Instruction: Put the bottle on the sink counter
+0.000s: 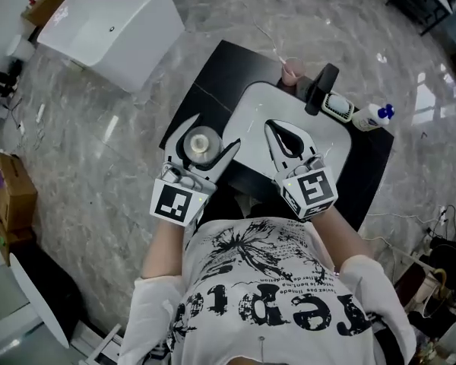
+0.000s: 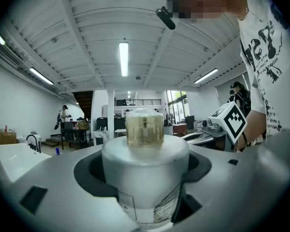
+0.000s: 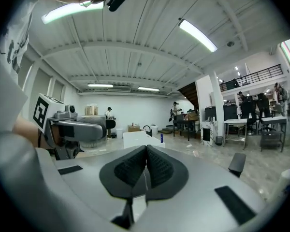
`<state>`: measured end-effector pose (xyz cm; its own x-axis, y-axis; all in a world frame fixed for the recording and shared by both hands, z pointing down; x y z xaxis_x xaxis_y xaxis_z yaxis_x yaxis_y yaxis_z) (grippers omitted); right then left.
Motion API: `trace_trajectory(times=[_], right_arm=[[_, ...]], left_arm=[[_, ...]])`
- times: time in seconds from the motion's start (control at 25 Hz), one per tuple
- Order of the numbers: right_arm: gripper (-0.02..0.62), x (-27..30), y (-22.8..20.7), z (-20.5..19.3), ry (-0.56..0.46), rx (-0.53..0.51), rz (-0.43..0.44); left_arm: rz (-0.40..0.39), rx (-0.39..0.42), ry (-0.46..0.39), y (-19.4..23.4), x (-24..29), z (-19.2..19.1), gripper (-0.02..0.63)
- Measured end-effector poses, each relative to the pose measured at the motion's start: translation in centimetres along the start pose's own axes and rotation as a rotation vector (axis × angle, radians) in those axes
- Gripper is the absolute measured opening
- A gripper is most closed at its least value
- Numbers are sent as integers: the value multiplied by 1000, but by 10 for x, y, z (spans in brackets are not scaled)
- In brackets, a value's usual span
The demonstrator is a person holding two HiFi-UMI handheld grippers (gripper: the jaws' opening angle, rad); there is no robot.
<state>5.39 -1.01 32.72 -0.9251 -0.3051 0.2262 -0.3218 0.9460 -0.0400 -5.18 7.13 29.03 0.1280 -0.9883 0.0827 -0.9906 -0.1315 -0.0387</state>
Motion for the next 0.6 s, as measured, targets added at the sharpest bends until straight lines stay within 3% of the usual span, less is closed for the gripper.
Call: trace_trajectory(times=[0.4,0.6], right_arm=[[15,102,-41,7,54,65,-256],[15,145,-66,-2,70,99,-368]], left_arm=[[-322,47,15,107,107,-19,345],[-431,59,49,147,155,-47,345]])
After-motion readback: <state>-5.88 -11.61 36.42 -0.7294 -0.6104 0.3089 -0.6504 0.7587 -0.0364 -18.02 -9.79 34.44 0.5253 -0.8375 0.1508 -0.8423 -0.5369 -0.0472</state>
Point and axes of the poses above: the fingertips, and each gripper's own axes: x forward along the fingers, y to its left, z out of its top, the point moved 4 cm from there along -x, backward along the fingers, and after that the axes turned 4 degrees about y, right-handed, at the moved point
